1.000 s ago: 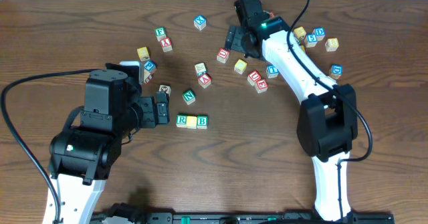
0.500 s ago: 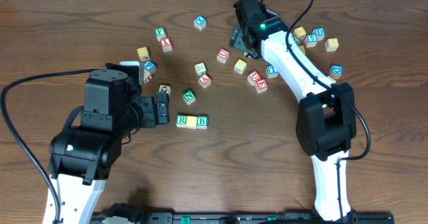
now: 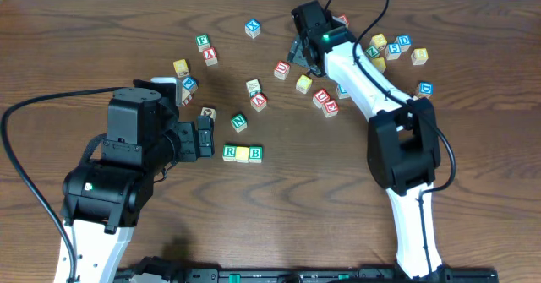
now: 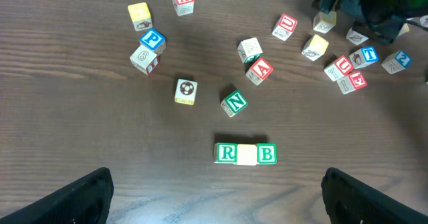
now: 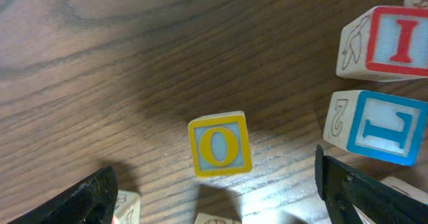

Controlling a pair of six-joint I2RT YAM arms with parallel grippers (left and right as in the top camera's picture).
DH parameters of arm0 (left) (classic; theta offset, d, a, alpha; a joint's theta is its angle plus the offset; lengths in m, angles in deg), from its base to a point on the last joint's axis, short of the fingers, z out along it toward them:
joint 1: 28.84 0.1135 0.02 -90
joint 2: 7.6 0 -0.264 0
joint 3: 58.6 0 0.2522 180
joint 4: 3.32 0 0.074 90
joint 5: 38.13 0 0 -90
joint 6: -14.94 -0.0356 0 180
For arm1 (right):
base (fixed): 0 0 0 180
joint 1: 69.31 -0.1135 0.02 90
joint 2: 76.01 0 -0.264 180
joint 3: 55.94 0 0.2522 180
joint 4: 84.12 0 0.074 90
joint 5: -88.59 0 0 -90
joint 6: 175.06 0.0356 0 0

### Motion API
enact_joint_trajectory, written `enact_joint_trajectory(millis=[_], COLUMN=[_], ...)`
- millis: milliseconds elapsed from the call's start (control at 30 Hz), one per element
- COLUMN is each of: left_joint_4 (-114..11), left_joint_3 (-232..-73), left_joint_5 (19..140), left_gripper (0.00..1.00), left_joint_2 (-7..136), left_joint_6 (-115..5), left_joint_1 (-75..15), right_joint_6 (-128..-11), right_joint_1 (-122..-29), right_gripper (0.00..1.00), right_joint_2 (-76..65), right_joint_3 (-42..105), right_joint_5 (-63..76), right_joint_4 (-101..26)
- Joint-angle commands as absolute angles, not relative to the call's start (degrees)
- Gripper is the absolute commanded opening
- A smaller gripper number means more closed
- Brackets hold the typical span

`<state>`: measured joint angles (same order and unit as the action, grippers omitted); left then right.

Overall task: Spell out ROBOT
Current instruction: 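Lower the open right gripper and close it on the yellow O block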

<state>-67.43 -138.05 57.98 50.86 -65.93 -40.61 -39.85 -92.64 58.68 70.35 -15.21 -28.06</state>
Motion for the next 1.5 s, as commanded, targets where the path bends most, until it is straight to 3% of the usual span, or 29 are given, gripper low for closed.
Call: enact_joint_trajectory(millis=[0, 167, 367, 1000, 1133, 1300, 1467], left_joint_4=[-67.45, -67.45, -67.45, -67.45, -67.45, -67.45, -67.45], left_joint_3=[-139.12, -139.12, -139.12, -139.12, -139.12, -139.12, -139.12], left_joint_5=[58.33, 58.33, 58.31, 58.33, 58.31, 58.33, 58.33], left_gripper=[0.98, 0.98, 0.98, 0.98, 0.98, 0.98, 0.98], left_joint_2=[50.77, 50.77, 50.77, 50.77, 50.77, 50.77, 50.77], left_joint_6=[-66.48, -66.46, -66.46, -66.46, -66.46, -66.48, -66.46], left_joint_1=[-40.41, -40.41, -40.41, -40.41, -40.41, -40.41, -40.41], right_joint_6=[-38.83, -38.83, -38.83, -38.85, -38.85, -38.83, -38.85], right_joint_1=[-92.55, -92.55, -92.53, -92.55, -92.53, -92.55, -92.53], right_gripper=[0.91, 0.92, 0.79, 0.83, 0.74, 0.47, 0.34], right_joint_2=[60.17, 60.98, 61.02, 63.43, 63.43, 63.43, 63.43], right_joint_3=[71.29, 71.29, 71.29, 71.27, 71.27, 71.27, 71.27], right_joint_5=[-17.55, -18.36, -20.18, -21.47, -21.44, -21.44, -21.44], right_joint_4=[-28.48, -29.87, -30.7, -32.17, -32.39, -32.43, -32.47])
